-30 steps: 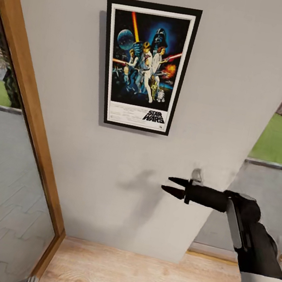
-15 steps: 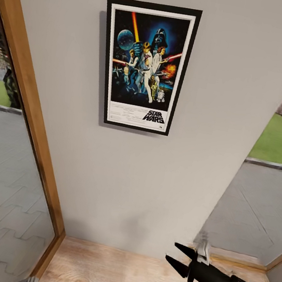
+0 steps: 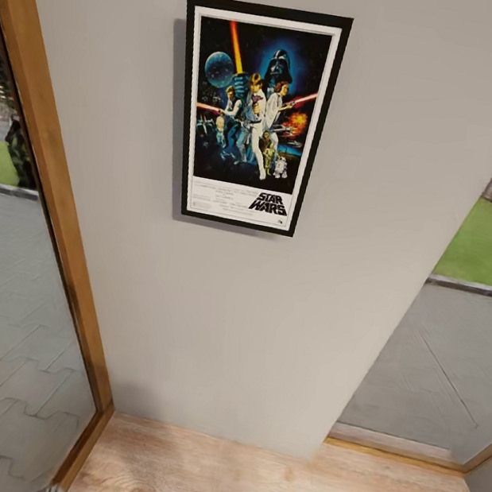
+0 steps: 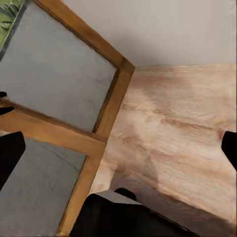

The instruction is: Pick up the poster from the kitchen countertop and hang it on one of the wall nails in the kitchen.

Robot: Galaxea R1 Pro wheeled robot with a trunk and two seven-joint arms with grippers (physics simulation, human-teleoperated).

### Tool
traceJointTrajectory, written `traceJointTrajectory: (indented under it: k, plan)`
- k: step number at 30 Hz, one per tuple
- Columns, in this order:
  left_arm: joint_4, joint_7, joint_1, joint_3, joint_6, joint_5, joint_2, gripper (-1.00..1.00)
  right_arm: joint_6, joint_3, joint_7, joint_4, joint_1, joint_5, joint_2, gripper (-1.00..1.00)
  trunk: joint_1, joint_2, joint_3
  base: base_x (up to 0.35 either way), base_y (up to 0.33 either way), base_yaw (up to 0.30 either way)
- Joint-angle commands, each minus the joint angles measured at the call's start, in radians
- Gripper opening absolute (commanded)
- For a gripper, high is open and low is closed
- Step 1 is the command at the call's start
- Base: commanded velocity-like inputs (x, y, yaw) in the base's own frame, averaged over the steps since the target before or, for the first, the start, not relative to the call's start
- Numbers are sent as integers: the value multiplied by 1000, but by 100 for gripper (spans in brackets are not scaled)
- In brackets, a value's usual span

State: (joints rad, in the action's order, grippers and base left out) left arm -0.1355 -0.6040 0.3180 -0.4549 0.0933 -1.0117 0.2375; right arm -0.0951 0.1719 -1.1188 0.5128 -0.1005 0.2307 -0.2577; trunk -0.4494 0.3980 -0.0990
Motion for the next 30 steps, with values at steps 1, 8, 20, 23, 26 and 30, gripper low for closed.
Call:
traceJointTrajectory:
  k: [1, 8, 20, 23, 26, 30]
  plan:
    - [11, 13, 1, -9, 7, -3, 0, 100, -17, 0, 47, -55, -1, 1, -2, 100, -1, 2, -2, 0, 0, 0]
    - [30, 69, 1, -23, 8, 3, -1, 100, -32, -7, 283, -171, -1, 1, -2, 100, -1, 2, -2, 0, 0, 0]
    - [36, 556, 1, -57, 7, 206, -64, 100, -33, -13, 694, -379, -1, 2, 11, 100, -1, 2, -2, 0, 0, 0]
    - [39, 577, 1, -57, 7, 232, -70, 100, -33, -12, 700, -388, -1, 2, 15, 100, -1, 2, -2, 0, 0, 0]
    - [58, 591, 1, -58, 6, 253, -76, 100, -33, -12, 705, -401, -1, 2, 26, 100, -1, 2, -2, 0, 0, 0]
    - [67, 596, 1, -58, 7, 260, -84, 100, -32, -13, 707, -409, -1, 2, 33, 100, -1, 2, -2, 0, 0, 0]
